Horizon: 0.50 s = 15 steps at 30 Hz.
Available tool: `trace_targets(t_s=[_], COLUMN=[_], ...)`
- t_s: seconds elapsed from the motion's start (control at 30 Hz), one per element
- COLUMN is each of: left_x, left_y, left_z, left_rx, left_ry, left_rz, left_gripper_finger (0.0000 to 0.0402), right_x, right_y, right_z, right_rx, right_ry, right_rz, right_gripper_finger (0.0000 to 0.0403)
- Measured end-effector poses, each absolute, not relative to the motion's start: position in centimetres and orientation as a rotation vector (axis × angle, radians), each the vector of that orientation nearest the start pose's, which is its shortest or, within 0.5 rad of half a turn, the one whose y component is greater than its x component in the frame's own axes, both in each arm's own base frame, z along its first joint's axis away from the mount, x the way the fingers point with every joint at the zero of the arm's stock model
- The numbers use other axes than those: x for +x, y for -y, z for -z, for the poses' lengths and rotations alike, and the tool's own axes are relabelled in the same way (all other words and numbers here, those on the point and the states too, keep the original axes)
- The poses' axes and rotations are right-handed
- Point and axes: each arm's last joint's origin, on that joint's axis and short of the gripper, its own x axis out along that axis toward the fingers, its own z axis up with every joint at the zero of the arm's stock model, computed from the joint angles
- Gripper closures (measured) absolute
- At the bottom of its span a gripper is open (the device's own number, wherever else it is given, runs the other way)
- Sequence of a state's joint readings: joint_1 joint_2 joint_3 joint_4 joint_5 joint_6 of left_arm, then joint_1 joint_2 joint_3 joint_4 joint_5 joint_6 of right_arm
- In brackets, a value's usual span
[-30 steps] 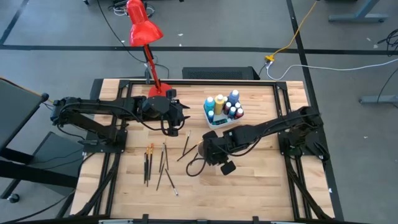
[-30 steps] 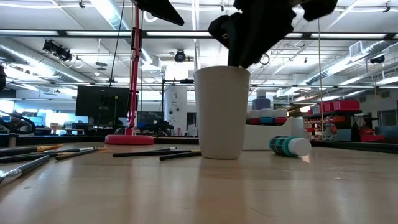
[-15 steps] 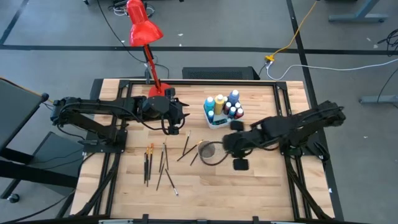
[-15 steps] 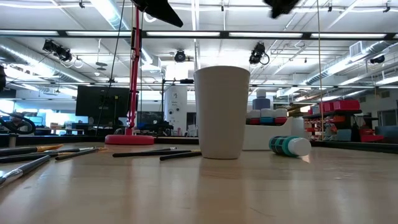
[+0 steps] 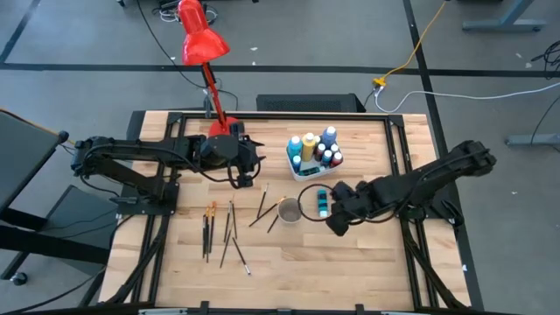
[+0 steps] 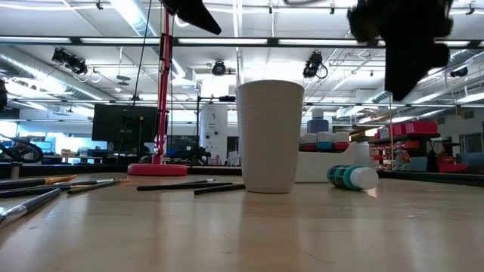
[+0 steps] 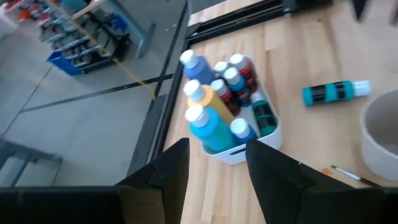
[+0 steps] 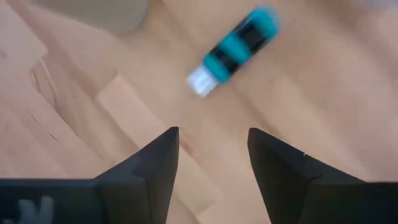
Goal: Pick & Place Paint Supplies
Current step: Put the light blue matte acrylic craft paint into the white bin
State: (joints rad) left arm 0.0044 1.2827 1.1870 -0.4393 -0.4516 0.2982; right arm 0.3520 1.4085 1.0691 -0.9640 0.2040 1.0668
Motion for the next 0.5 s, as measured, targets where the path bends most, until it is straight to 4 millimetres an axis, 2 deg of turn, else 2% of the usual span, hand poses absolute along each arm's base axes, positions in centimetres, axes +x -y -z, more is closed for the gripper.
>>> trace_targets(t_s=[0.1,0.2,0.33,0.5], left_x=[27.4,27.3,27.1,27.1], left_y=[-1.5,-1.5,-1.6,-1.6], left_z=[-34.4,-34.2,-34.1,-34.1], left_rx=[0.402,0.38,0.361,0.344], left_ry=[-0.602,-0.621,-0.634,-0.632], left_rz=[-0.394,-0.42,-0.459,-0.467], left_gripper_finger=[0.0235,0.0235,0.0235,0.0235], right_x=[24.1,24.6,25.2,24.9], right_y=[-7.6,-6.7,-6.0,-5.2], right_z=[-21.9,-19.9,-18.4,-17.2], right_rx=[0.614,0.732,0.831,0.843], right_ry=[-1.162,-1.078,-0.976,-0.975], right_rz=[0.51,0.517,0.452,0.448], right_gripper_finger=[0.02,0.0202,0.0209,0.0215])
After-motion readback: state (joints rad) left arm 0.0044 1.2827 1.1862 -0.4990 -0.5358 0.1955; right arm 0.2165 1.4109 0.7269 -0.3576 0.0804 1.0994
